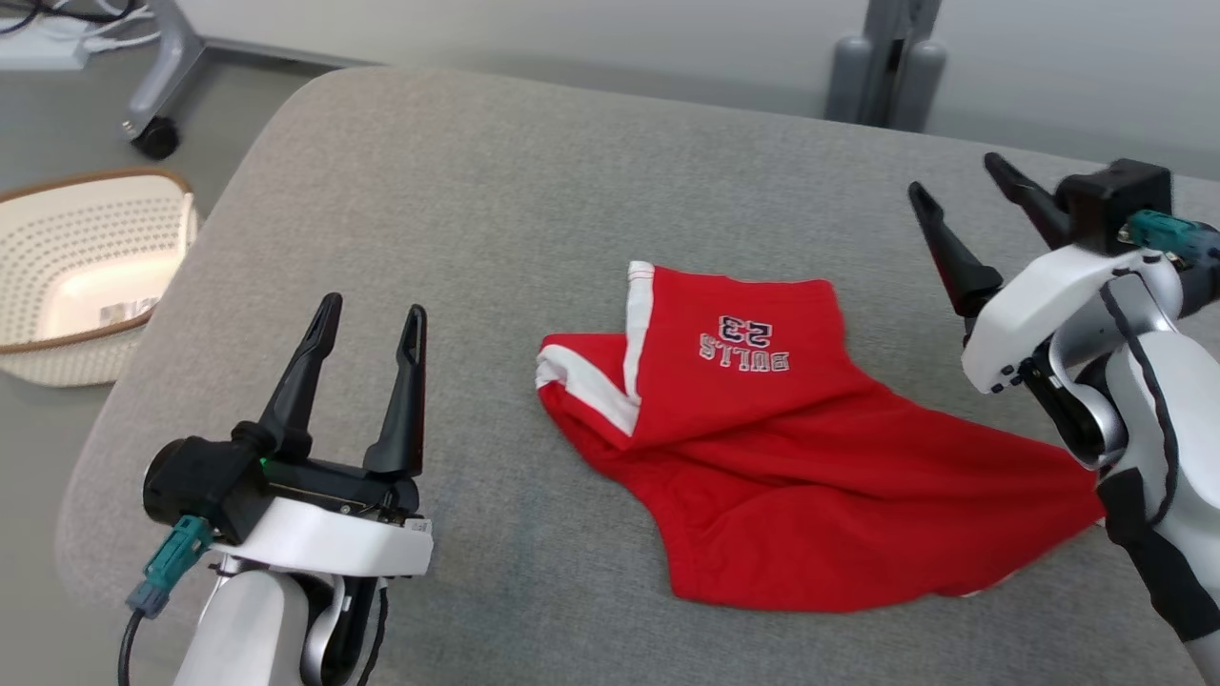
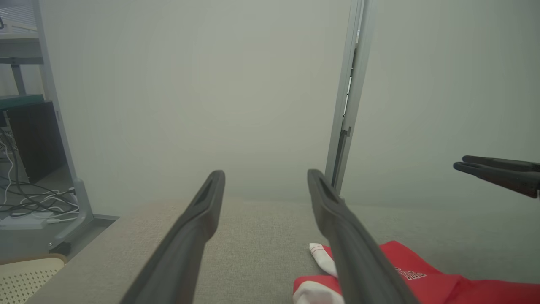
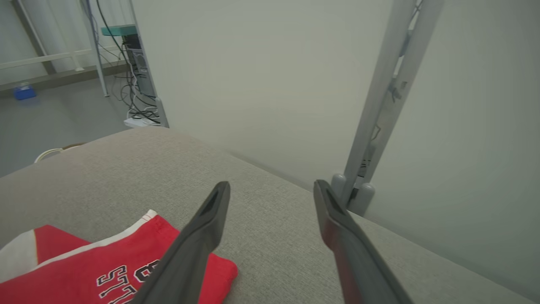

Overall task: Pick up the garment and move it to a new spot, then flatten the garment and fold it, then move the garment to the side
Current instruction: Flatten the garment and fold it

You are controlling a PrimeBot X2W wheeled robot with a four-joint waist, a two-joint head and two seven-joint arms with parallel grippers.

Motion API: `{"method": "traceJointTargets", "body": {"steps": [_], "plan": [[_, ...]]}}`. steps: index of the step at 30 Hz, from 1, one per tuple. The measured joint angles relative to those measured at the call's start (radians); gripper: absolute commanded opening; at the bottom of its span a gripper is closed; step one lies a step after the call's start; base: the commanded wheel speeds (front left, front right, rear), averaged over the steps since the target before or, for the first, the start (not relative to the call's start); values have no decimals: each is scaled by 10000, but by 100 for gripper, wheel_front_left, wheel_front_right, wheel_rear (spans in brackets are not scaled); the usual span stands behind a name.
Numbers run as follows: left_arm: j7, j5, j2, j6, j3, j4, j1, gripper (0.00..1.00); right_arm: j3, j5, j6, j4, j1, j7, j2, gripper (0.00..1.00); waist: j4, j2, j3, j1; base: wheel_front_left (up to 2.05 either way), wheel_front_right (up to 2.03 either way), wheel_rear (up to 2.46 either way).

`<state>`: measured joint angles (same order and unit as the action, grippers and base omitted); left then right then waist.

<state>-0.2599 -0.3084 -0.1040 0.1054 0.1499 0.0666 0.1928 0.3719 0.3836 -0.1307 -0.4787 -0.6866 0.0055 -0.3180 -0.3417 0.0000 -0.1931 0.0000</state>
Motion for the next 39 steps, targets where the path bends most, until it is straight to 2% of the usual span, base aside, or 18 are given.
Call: {"method": "traceJointTargets", "body": {"steps": [8,15,20,21,22,23,27,30,39], "plan": [[-2,-8,339,182,541,314,710,100,3304,1415,-2,-1896,-1852,698,-198,100,-1184,0,-795,0,0,0,0],[0,-205,508,224,1187,454,1278,100,5772,2719,-2,-3028,-2936,1273,-311,100,-1764,0,-1462,0,0,0,0],[0,-332,523,230,1432,520,1430,100,7124,3588,-2,-3565,-3357,1674,-378,100,-1931,0,-1608,0,0,0,0],[0,-345,523,230,1461,537,1430,100,7308,3777,-2,-3639,-3451,1720,-378,55,-1929,0,-1607,0,0,0,0],[0,-345,525,230,1478,545,1433,100,7434,3983,-2,-3731,-3550,1728,-374,15,-1921,0,-1606,0,0,0,0],[0,-345,525,230,1480,552,1435,100,7611,4126,-2,-3776,-3614,1732,-382,0,-1905,0,-1607,0,0,0,0],[0,-311,531,244,1390,594,1442,100,8027,4529,-2,-3935,-3814,1239,-362,0,-1724,0,-1583,1,0,0,0],[0,-257,541,244,1298,606,1437,100,8119,4775,-2,-3983,-3921,464,-339,0,-1503,0,-1525,0,0,0,0],[0,-58,251,244,1028,621,1232,100,7515,5288,-2,-3856,-3633,-1948,-412,0,-537,0,-1177,0,0,0,0]]}}
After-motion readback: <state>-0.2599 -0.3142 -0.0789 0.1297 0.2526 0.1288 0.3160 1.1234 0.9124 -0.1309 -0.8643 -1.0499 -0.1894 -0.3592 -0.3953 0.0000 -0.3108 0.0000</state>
